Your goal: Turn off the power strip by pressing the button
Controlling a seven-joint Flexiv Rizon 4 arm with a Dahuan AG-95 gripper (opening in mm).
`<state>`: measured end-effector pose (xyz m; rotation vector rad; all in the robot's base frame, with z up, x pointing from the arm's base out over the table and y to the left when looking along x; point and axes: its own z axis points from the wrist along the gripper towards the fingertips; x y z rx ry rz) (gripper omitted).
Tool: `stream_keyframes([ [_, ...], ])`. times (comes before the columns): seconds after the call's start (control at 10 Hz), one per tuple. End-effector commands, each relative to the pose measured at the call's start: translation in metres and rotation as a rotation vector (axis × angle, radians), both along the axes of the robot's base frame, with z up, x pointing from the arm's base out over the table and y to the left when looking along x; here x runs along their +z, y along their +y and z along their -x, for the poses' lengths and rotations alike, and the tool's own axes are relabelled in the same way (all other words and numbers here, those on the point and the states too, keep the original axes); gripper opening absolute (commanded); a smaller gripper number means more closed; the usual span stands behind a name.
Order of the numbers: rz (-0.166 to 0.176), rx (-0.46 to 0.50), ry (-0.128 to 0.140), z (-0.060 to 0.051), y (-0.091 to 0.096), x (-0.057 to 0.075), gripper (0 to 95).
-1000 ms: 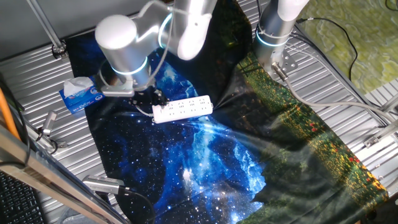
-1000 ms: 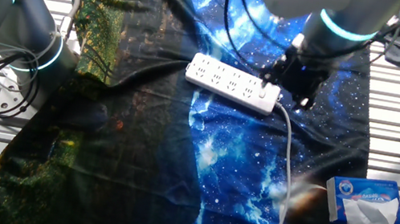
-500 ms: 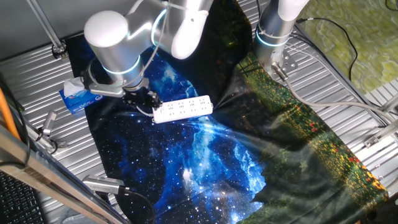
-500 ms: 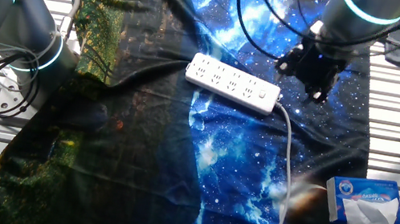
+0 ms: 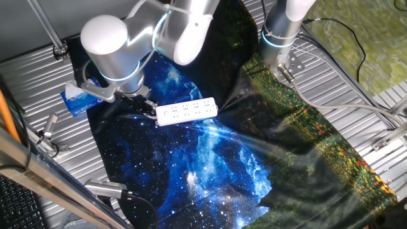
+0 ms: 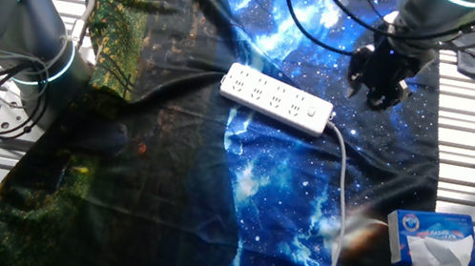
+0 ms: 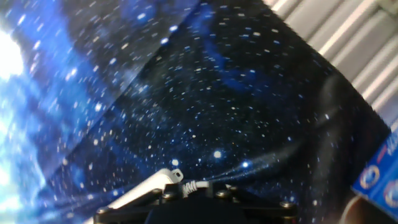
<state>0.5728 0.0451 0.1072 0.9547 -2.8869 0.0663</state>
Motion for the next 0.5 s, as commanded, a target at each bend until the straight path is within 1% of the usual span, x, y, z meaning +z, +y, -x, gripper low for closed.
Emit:
stream_keyframes([
  [0.1,0.006,-0.080,0.006,0.0025,0.0035,0.0087,0.0],
  [0.5,0.011,-0.078,0.009,0.0084,0.0077,0.0176,0.0],
])
